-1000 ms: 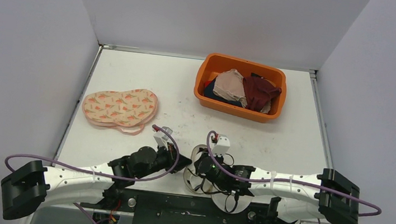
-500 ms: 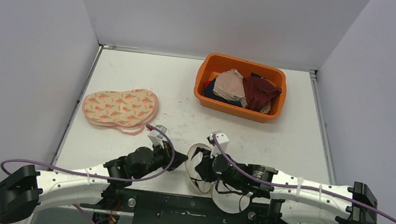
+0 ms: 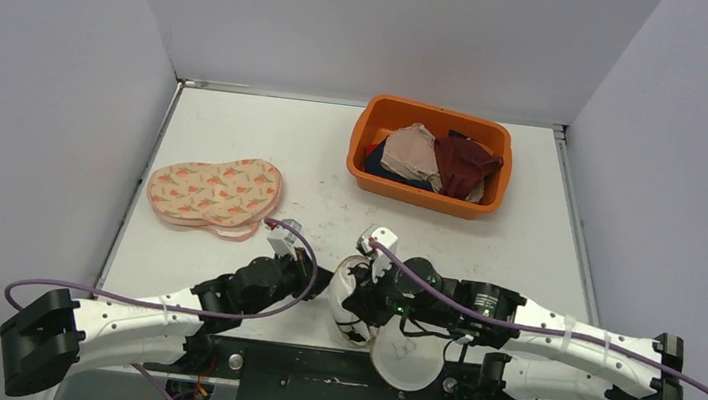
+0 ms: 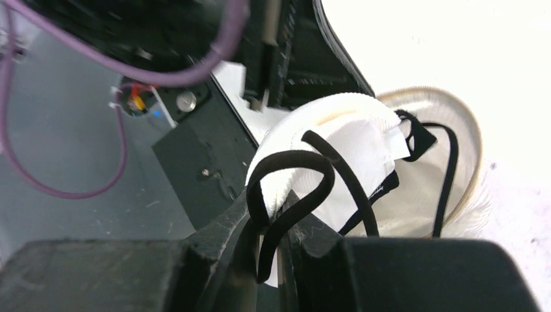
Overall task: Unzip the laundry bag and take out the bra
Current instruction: Pick up the bra from the laundry bag, then place the bra in the bin.
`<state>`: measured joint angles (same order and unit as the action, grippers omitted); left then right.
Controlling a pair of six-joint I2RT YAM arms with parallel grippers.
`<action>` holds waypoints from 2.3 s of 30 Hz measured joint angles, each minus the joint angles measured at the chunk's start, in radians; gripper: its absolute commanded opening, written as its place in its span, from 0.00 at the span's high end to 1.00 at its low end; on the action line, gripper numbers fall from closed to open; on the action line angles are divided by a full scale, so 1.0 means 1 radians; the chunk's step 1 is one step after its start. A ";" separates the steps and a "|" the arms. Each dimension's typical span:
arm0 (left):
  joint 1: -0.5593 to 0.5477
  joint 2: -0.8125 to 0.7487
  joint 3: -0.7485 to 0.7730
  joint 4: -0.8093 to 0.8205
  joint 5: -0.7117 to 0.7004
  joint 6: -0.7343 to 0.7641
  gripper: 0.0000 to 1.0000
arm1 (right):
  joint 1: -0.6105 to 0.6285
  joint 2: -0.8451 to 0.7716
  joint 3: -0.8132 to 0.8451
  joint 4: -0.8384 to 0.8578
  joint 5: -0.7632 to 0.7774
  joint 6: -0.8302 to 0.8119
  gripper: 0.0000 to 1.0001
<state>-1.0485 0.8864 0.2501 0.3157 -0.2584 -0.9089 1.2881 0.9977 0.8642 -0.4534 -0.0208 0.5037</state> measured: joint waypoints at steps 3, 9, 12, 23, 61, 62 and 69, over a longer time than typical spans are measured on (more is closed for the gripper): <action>0.003 0.006 0.000 0.000 0.000 0.000 1.00 | 0.000 -0.030 0.072 -0.013 -0.004 -0.041 0.95; 0.004 0.007 -0.001 0.000 -0.004 -0.002 1.00 | -0.014 -0.061 0.249 -0.045 0.083 -0.112 0.95; 0.004 -0.009 -0.006 0.000 -0.005 -0.005 1.00 | -0.020 -0.049 0.356 -0.090 0.240 -0.146 0.95; 0.005 -0.161 -0.039 -0.111 -0.075 -0.034 1.00 | -0.348 0.166 0.546 -0.105 0.759 -0.266 0.95; 0.011 -0.274 -0.132 -0.221 -0.130 -0.130 1.00 | -0.648 1.049 0.969 0.069 0.702 -0.473 0.95; 0.011 -0.270 -0.132 -0.220 -0.129 -0.130 1.00 | -0.648 1.065 0.982 0.068 0.694 -0.473 0.95; 0.015 -0.253 -0.135 -0.210 -0.126 -0.130 1.00 | -0.652 1.172 1.033 0.019 0.640 -0.469 0.71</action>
<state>-1.0336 0.6334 0.1146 0.1055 -0.3840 -1.0386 0.6361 2.1700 1.8973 -0.4347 0.6189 0.0345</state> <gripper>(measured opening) 0.009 0.128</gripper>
